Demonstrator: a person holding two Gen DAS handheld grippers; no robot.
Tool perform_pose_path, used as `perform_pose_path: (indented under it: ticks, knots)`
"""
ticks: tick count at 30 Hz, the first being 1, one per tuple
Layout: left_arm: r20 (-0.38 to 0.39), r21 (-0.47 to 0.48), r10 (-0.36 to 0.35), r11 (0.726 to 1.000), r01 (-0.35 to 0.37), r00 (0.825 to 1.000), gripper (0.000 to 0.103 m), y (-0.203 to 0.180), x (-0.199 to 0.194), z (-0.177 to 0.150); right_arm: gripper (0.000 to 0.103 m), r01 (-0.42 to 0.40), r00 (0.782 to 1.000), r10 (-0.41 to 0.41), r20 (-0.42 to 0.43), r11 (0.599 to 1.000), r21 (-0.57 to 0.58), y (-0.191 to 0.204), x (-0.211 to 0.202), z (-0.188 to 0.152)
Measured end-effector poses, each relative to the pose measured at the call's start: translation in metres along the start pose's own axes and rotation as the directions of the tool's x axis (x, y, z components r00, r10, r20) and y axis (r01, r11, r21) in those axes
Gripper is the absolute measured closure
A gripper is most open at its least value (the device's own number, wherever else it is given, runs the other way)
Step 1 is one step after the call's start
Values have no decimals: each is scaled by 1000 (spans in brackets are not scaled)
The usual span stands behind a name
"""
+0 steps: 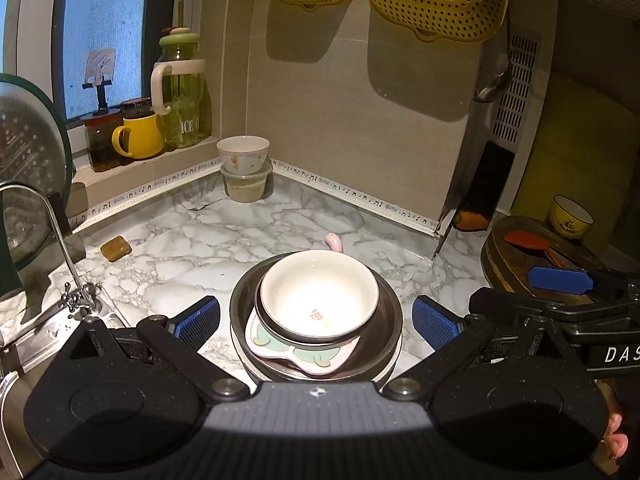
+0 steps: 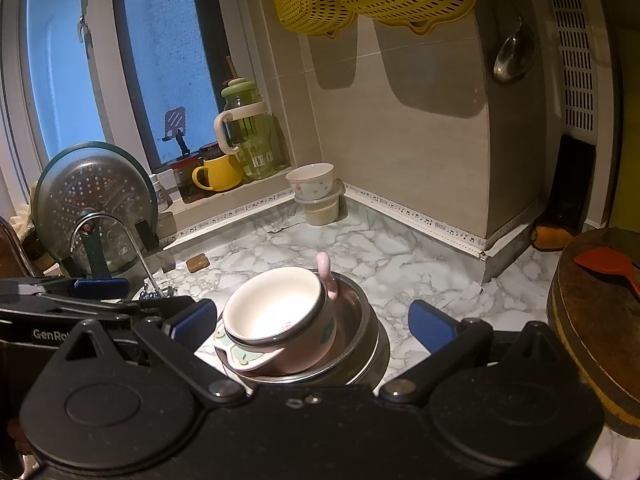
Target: Organize plates and bowls
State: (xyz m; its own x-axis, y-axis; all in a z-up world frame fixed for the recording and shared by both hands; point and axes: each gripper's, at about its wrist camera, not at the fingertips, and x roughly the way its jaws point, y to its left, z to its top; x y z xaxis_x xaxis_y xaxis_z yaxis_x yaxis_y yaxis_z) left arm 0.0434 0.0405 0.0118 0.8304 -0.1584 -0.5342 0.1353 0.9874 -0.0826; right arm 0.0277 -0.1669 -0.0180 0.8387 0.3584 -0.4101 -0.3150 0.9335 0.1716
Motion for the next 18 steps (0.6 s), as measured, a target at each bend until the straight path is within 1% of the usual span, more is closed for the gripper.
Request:
perform_pose_path:
  ticks: [18]
  knots:
    - [-23,-2,1,1000,-1,1000,0,2,1,2,0,-3,1000,3,-13,1000,-11,2,1,0]
